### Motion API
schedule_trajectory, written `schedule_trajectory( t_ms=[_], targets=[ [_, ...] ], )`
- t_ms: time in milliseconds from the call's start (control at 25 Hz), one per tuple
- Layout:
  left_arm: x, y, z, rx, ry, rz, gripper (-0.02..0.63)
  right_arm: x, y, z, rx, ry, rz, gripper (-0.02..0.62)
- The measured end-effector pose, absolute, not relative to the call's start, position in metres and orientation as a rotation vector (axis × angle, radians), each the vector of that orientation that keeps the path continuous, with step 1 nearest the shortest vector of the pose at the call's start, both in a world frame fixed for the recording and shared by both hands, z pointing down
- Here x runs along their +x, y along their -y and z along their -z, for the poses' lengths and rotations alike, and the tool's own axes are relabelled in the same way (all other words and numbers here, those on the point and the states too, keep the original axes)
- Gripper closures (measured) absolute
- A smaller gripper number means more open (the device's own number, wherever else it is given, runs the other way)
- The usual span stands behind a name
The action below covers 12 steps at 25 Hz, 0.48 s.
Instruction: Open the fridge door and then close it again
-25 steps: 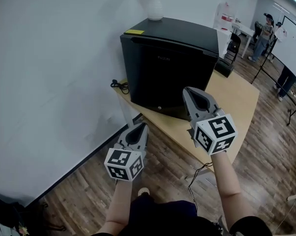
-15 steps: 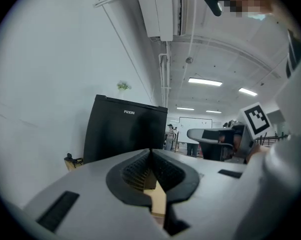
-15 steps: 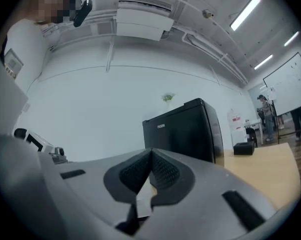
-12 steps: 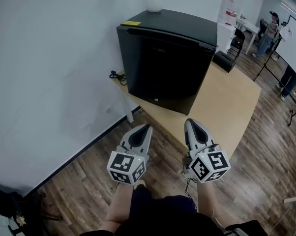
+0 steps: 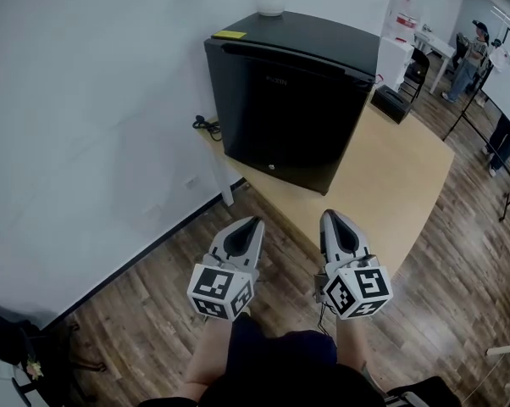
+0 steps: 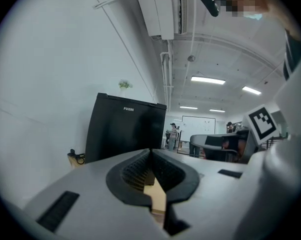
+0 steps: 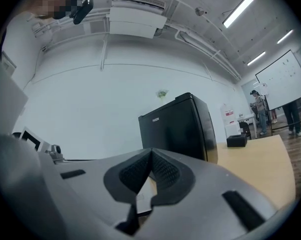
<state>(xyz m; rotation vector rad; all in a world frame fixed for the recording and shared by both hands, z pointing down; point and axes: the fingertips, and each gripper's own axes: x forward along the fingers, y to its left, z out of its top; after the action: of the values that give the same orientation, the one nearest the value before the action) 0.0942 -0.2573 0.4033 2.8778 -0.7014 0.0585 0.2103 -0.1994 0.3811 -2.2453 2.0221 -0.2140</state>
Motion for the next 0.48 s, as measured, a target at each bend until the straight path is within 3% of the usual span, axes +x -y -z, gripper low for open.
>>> schedule_trajectory(
  t_ms=[480],
  targets=[
    [0.0869, 0.2634, -0.4044, 2.863, 0.721, -0.048, 0.594, 0.2013, 0.2023, -0.3812, -2.233, -2.035, 0.214, 0.606]
  ],
)
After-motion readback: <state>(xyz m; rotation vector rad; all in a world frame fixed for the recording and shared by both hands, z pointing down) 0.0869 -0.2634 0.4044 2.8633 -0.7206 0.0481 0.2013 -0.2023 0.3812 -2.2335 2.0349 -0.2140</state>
